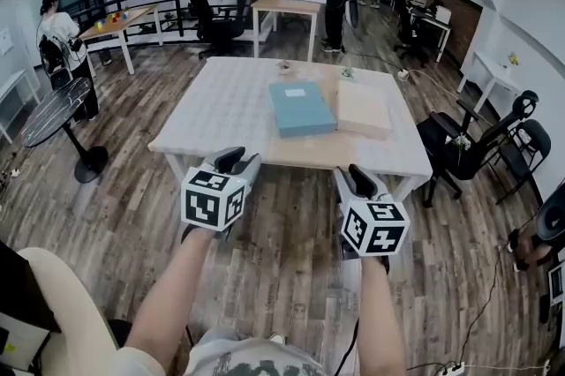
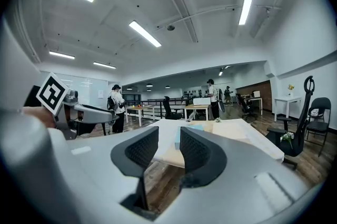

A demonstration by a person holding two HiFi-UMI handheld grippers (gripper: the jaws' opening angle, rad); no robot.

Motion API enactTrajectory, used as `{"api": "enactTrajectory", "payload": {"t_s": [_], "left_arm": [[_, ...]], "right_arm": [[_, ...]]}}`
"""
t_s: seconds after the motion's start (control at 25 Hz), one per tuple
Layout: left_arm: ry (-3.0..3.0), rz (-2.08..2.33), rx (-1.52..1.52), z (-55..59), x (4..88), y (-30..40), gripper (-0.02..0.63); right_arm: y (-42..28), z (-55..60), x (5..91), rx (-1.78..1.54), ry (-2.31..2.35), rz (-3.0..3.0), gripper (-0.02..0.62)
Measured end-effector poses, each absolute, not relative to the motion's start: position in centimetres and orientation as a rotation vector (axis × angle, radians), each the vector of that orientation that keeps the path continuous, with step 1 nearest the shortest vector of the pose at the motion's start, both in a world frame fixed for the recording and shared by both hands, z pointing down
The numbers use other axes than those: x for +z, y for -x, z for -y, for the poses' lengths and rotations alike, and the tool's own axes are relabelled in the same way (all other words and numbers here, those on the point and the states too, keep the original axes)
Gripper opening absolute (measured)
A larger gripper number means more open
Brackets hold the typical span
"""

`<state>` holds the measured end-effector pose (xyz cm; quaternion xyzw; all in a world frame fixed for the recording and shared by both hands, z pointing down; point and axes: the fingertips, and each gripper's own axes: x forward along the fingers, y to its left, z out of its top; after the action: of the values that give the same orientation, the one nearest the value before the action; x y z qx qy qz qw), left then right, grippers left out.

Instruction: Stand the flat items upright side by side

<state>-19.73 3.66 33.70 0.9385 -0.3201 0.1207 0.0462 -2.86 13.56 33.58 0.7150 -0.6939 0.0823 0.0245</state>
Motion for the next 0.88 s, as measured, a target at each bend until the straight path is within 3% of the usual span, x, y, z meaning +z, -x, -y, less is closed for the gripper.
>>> {"api": "enactTrajectory", "payload": {"t_s": [0.48, 0.88], "left_arm": [[-2.816, 0.978, 0.369, 0.2, 34.7, 16.7, 0.236], [-2.803, 0.973, 0.366, 9.6, 36.2, 14.4, 0.273]], "right_arm": [[0.1, -9.5, 34.2, 0.292, -2.143, 2.198, 0.229], [-2.2, -0.7, 35.0, 0.288, -2.124, 2.187, 0.255]]}}
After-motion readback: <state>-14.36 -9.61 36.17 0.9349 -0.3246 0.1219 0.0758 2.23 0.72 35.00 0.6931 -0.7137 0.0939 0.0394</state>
